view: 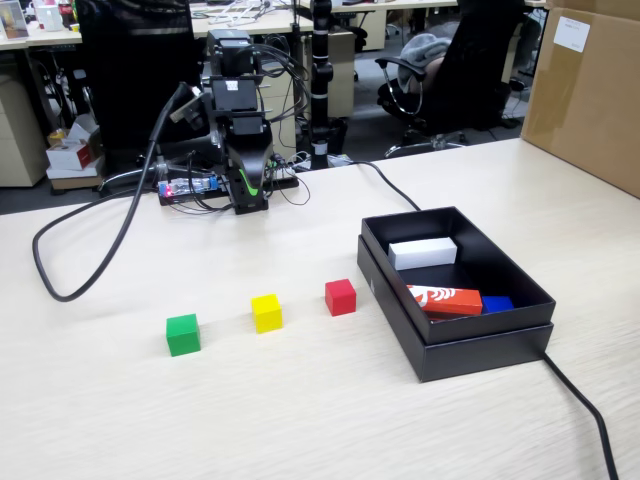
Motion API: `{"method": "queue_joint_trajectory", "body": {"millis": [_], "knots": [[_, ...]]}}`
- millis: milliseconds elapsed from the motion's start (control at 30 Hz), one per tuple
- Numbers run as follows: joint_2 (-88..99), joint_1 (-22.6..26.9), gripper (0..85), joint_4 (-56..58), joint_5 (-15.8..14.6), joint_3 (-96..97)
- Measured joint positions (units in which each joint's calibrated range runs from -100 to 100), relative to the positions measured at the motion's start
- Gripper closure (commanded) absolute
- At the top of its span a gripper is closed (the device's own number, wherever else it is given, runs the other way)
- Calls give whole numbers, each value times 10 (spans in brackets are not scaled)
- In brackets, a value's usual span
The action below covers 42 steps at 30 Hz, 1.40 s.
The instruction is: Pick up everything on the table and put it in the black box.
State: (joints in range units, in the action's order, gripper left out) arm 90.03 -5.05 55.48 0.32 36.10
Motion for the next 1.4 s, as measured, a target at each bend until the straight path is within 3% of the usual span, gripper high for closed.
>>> {"method": "queue_joint_trajectory", "body": {"millis": [333,633,1000,1400], "knots": [[-408,-78,404,0,30,-225],[-665,-97,378,-6,52,-361],[-796,-100,378,-144,76,-361],[-860,-97,375,-163,84,-340]]}}
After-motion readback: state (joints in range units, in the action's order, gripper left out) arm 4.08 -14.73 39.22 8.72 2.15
